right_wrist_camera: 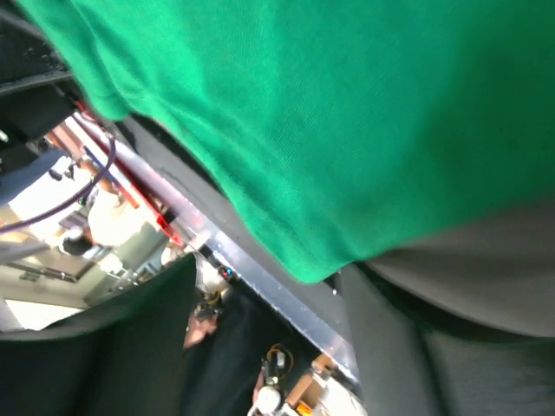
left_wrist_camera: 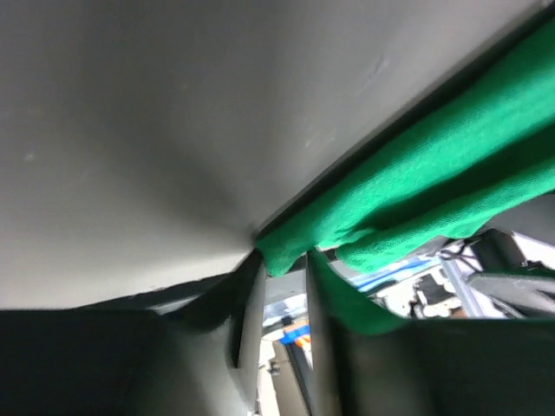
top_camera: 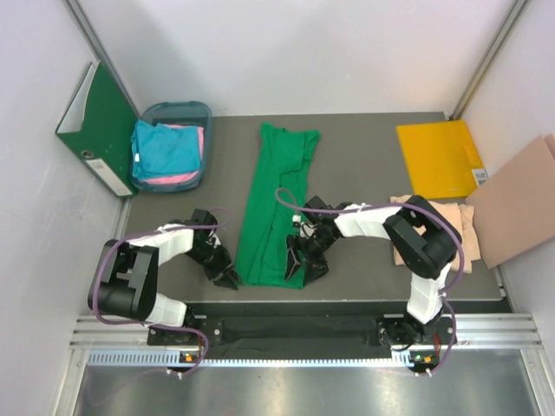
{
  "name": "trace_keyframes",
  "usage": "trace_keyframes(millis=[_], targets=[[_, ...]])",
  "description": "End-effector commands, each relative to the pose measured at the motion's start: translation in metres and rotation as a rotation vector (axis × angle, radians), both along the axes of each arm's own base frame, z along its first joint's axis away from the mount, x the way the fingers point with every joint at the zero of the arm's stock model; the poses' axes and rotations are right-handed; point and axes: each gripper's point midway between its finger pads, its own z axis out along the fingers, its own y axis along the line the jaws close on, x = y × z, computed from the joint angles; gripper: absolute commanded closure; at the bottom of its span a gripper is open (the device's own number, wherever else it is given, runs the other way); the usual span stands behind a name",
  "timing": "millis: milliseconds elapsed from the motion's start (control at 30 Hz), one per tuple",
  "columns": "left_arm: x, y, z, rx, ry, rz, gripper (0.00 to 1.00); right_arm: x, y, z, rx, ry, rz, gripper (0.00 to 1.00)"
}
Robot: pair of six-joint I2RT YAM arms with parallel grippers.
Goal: Fold and stack the t-shirts
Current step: Grab the bottom of the folded rectangular tshirt with both arms
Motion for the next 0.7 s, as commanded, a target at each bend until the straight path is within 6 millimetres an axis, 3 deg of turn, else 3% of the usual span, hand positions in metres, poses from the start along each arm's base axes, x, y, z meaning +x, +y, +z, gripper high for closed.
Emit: trace_keyframes(millis=[0,33,67,100,167,200,467,533,667], targets=[[0.015,-0.006,-0.005,-0.026,-0.053,-0.019,0.80,-0.010,0.010,-0.002,0.045,0.044,0.047,0.46],[0.017,-0.006,-0.008,-0.019,-0.046,-0.022,0.90,-0.010,0.009,-0.002,0.040,0.045,0.053,0.54],[0.020,-0.006,-0.008,-0.017,-0.048,-0.028,0.93,-0.011,0.007,-0.002,0.034,0.046,0.071,0.71],[0.026,-0.006,-0.006,-0.013,-0.064,-0.036,0.99,-0.011,0.006,-0.002,0.027,0.038,0.074,0.79],[0.029,-0.005,-0.005,-0.004,-0.065,-0.042,1.00,-0.009,0.003,0.003,0.010,0.013,0.084,0.97],[0.035,-0.005,-0.001,-0.001,-0.084,-0.050,1.00,-0.006,-0.001,0.002,-0.017,-0.022,0.084,1.00],[0.053,0.002,0.031,0.050,-0.159,-0.089,1.00,0.004,-0.015,0.041,-0.038,-0.163,0.110,1.00],[0.057,0.006,0.038,0.075,-0.179,-0.101,1.00,0.012,-0.018,0.049,-0.056,-0.230,0.131,1.00],[0.088,0.001,0.060,0.073,-0.266,-0.107,1.00,0.039,-0.019,0.062,-0.067,-0.363,0.148,1.00]])
